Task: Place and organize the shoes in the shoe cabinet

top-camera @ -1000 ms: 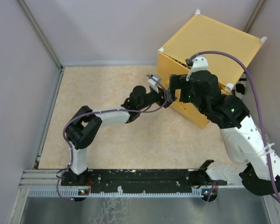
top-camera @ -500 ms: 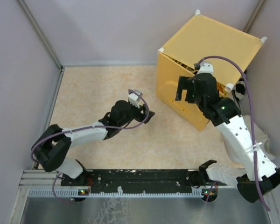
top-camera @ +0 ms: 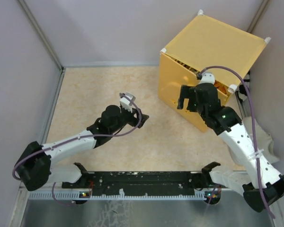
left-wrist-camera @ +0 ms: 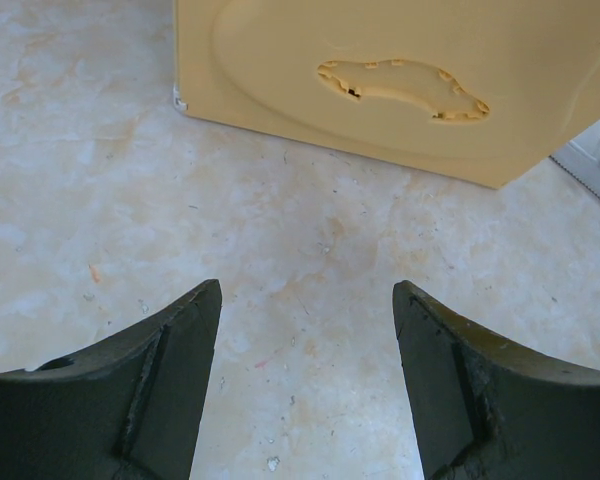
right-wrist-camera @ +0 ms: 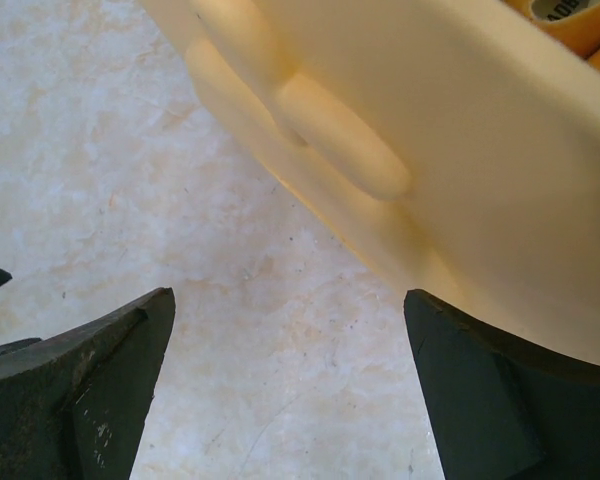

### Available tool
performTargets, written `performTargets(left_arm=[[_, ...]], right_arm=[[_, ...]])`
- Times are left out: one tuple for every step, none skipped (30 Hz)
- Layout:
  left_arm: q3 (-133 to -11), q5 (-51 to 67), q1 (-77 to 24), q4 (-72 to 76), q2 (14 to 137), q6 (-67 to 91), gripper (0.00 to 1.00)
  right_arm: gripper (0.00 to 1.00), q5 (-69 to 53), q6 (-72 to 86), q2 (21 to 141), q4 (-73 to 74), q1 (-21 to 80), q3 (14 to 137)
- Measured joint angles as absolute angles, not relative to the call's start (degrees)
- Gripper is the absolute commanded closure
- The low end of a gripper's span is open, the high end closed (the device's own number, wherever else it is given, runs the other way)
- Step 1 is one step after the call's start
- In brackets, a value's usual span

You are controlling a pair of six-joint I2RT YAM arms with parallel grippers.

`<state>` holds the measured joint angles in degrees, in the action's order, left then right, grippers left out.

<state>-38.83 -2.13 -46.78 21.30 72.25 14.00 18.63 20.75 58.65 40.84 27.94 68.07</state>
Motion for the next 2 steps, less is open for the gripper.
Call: performTargets(left_arm=[[-38.72,-2.13,-46.78,21.02,71.94,13.87,0.25],[-38.65,-2.13,-46.78,20.60,71.70,13.80,0.24]], right_arm=[[0.02,18.68,21.17,57.89,40.73,27.94,67.11],[0.02,18.76,21.50,57.34,40.71,27.94,66.65]])
